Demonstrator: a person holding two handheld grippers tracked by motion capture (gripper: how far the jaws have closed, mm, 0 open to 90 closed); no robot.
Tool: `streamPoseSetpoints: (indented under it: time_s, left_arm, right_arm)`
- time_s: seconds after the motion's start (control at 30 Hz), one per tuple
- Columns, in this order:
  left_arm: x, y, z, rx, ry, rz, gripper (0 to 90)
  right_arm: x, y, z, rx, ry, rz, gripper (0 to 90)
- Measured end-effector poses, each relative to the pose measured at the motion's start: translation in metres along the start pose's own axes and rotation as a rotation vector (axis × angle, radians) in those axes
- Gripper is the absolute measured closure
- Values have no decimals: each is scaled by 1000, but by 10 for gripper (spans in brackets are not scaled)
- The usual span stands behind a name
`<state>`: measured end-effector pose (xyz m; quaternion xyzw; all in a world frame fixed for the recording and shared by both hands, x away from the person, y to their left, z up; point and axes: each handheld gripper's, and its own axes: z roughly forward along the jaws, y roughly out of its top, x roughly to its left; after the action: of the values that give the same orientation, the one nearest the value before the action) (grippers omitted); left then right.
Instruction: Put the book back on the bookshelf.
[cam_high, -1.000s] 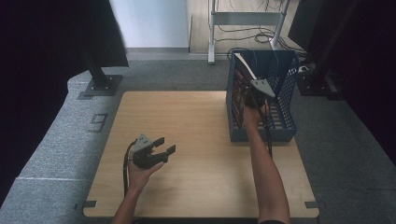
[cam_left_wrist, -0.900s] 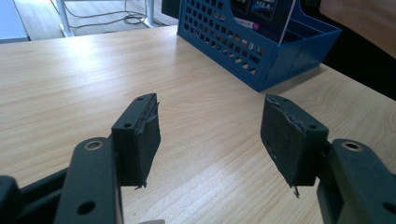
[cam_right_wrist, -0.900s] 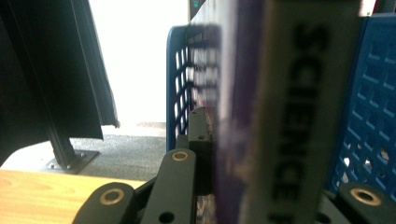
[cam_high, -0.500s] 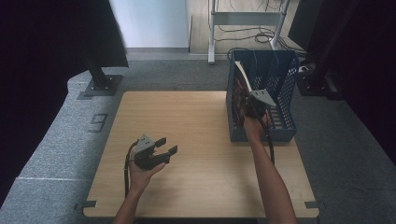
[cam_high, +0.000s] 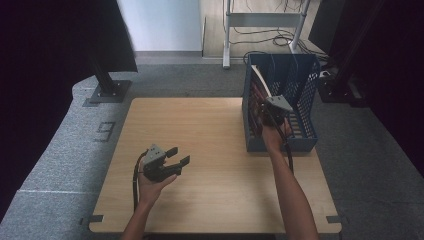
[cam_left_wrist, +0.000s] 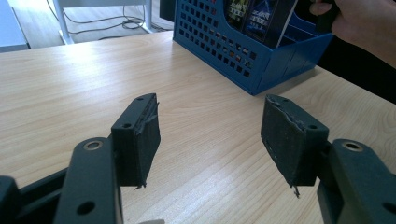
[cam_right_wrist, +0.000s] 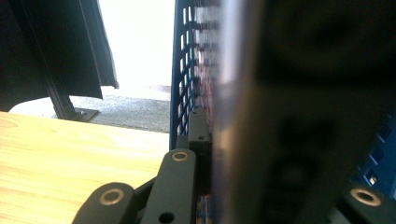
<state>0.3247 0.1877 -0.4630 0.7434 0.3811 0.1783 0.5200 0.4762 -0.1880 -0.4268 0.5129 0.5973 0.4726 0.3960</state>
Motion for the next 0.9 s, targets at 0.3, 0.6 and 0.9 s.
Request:
streamPoseSetpoints:
  time_s: [0.3, 0.6, 0.9]
  left_arm:
    - [1, 0, -1, -3, 4, -2, 374]
    - [6, -1, -2, -9, 9, -15, 375]
    - [12, -2, -3, -9, 13, -28, 375]
  right_arm:
    - [-3, 0, 3, -20, -29, 22, 817]
    - [-5, 1, 15, -55, -90, 51, 818]
    - [4, 4, 36, -86, -100, 62, 818]
